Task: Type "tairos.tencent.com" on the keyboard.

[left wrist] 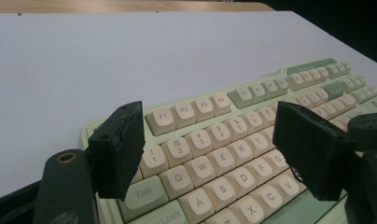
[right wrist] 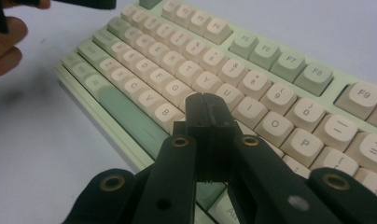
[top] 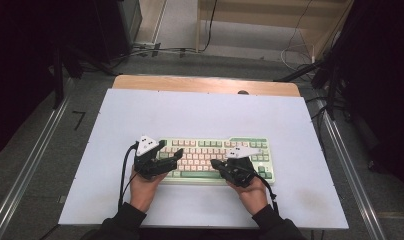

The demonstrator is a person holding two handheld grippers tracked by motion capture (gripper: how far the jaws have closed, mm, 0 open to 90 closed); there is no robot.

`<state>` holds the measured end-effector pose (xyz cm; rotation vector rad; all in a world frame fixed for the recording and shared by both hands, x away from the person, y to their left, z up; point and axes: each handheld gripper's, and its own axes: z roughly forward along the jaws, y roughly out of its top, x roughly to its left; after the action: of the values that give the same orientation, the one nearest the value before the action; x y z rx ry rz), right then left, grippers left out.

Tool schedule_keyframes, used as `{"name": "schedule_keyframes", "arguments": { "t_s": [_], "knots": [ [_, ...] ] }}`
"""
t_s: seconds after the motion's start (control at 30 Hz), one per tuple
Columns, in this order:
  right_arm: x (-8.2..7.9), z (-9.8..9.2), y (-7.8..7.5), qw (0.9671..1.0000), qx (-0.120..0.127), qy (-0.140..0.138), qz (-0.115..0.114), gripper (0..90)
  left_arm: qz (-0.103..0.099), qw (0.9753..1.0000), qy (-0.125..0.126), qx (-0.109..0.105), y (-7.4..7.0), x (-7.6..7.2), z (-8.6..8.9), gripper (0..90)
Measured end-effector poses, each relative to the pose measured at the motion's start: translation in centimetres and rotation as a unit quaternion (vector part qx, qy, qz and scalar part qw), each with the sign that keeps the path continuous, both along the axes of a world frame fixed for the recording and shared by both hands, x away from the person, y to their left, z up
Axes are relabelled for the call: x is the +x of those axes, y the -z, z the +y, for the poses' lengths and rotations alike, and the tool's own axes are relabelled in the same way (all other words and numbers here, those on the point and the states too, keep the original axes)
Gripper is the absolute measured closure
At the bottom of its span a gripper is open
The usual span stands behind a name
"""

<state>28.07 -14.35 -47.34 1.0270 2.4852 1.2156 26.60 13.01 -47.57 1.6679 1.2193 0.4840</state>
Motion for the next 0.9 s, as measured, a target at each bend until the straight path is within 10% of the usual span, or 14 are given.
{"name": "schedule_keyframes", "arguments": {
  "t_s": [0.9],
  "knots": [
    [0.5,0.6,1.4,0.9995,-0.031,0.008,0.008,87.7,0.000,1.0000,0.000,0.001,0.0,0.0,0.0,25.8]
  ]
}}
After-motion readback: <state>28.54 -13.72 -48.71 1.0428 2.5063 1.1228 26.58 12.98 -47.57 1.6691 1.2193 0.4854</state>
